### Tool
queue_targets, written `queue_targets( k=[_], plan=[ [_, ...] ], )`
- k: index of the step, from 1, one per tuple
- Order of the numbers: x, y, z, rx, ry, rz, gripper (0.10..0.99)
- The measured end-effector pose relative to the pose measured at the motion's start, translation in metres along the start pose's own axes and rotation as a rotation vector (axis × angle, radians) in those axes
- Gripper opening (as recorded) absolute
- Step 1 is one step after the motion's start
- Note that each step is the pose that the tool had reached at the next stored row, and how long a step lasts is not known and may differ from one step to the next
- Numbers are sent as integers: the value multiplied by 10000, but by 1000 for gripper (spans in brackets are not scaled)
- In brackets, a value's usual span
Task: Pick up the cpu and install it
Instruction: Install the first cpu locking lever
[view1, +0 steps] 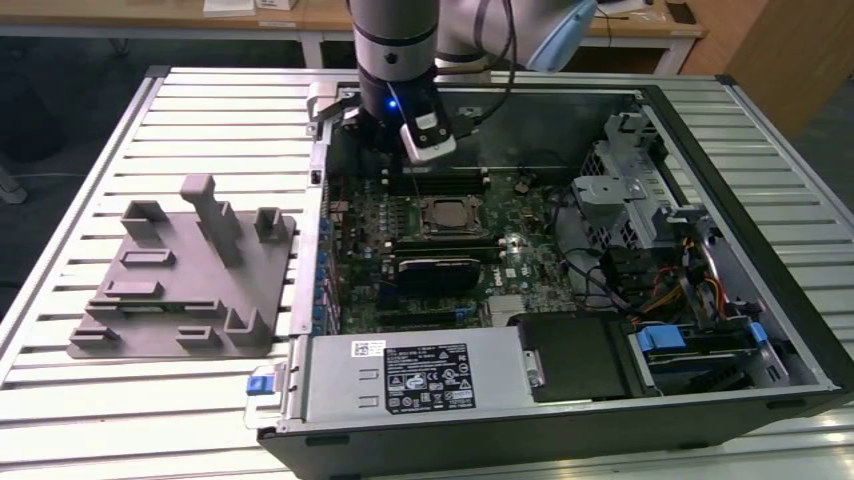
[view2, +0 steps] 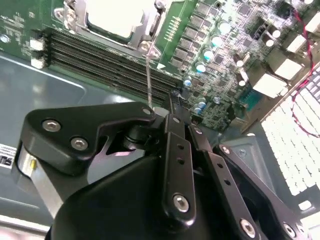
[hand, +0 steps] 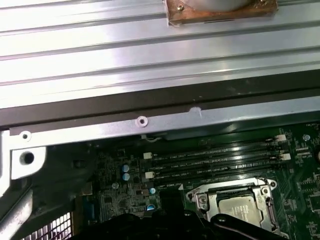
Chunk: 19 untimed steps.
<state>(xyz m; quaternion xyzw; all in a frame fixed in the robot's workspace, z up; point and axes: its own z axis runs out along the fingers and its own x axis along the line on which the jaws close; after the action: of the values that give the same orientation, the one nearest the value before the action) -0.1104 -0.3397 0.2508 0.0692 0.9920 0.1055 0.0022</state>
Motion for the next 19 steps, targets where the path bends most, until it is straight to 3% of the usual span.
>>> queue_targets(
  k=[14, 19],
  plan=[
    [-470, 65, 10, 9, 62, 15, 106],
    [-511, 70, 11, 11, 69, 16, 106]
  ],
)
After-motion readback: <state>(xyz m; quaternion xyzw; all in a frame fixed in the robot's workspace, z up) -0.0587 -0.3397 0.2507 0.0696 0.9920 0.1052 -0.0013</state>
